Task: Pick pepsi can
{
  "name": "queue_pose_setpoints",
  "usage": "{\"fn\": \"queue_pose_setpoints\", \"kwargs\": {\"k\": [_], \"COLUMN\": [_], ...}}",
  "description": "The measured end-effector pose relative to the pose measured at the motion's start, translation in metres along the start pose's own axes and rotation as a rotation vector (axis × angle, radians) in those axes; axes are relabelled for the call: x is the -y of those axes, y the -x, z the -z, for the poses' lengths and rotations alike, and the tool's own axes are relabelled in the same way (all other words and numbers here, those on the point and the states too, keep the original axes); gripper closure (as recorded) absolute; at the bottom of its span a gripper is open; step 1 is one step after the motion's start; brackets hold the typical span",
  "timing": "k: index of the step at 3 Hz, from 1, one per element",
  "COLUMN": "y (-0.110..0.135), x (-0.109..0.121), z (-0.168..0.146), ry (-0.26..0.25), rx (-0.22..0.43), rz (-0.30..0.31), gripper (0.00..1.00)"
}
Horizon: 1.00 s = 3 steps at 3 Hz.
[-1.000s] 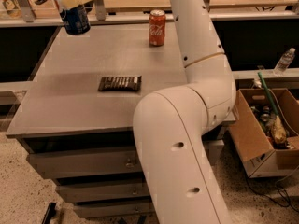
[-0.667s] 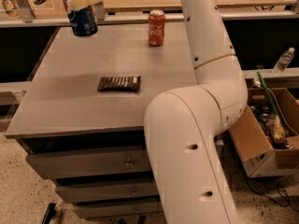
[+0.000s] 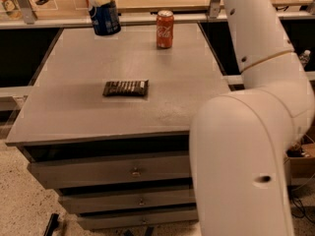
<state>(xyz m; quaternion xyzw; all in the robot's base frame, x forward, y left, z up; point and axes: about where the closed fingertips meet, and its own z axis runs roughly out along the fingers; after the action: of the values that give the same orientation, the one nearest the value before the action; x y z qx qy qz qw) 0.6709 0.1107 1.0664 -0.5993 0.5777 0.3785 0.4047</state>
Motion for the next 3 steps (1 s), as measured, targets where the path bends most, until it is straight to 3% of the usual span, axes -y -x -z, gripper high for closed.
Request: {"fn": "queue_pose_setpoints", "kwargs": {"k": [2,3], "y": [0.03,0.009], "x": [-0.039,-0.039], "z": [0.054,0.036], "ry": [-0.195,-0.275], "rx": [0.051,0.071], "rz": [0.031,-0.026], "gripper": [1.0,1.0]}}
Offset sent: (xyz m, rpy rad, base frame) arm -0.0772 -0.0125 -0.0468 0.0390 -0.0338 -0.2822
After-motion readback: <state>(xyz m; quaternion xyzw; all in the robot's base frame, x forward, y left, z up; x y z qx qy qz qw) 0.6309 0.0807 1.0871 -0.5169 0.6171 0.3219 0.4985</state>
